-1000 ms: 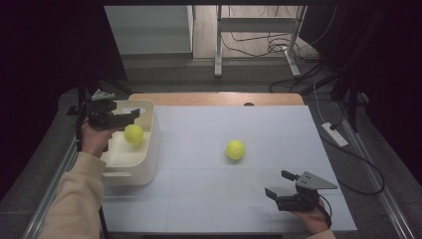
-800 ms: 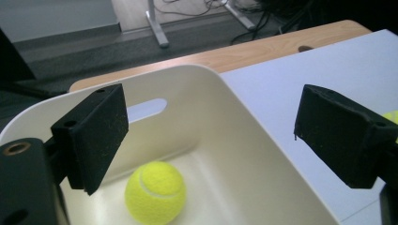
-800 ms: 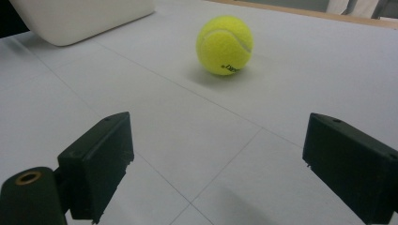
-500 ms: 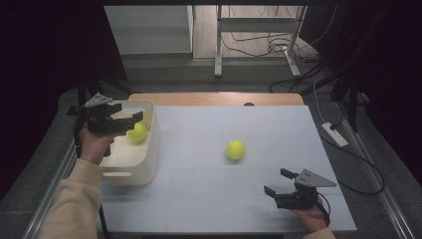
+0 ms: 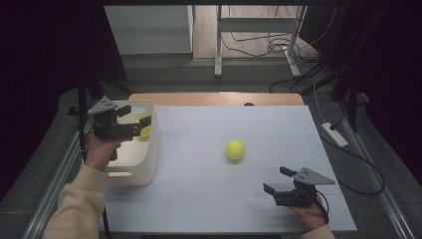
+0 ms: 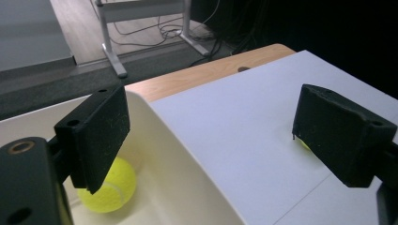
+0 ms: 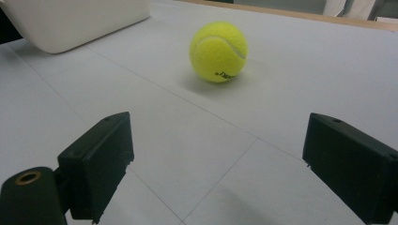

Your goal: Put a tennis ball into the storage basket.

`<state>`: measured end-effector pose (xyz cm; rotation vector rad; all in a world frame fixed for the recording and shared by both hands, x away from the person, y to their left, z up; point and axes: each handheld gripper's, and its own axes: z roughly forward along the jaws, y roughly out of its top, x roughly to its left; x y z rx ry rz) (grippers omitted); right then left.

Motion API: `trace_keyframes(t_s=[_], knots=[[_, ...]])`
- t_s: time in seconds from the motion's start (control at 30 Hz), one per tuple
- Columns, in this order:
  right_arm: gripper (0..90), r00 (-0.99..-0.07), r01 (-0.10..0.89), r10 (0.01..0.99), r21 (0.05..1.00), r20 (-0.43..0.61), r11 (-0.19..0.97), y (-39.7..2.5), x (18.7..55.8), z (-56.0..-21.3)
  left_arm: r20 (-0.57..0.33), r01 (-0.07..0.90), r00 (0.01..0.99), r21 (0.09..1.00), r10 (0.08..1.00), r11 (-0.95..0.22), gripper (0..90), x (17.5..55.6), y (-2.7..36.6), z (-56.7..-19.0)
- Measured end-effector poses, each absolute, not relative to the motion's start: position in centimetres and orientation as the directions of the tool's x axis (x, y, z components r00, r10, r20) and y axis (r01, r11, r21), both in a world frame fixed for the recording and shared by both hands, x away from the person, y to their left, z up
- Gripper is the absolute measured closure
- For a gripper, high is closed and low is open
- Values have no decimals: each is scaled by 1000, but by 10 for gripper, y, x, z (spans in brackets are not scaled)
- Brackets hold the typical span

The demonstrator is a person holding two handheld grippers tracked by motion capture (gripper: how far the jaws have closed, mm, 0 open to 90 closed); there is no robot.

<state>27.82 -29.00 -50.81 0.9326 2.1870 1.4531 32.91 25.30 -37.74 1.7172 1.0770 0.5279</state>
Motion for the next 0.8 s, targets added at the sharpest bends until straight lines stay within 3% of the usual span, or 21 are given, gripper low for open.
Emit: trace_keyframes(t_s=[0.8], knots=[[94,-719,328,692,908,61,261,-293,270,-509,-119,365,606,920,786,-141,123,319,210,-372]])
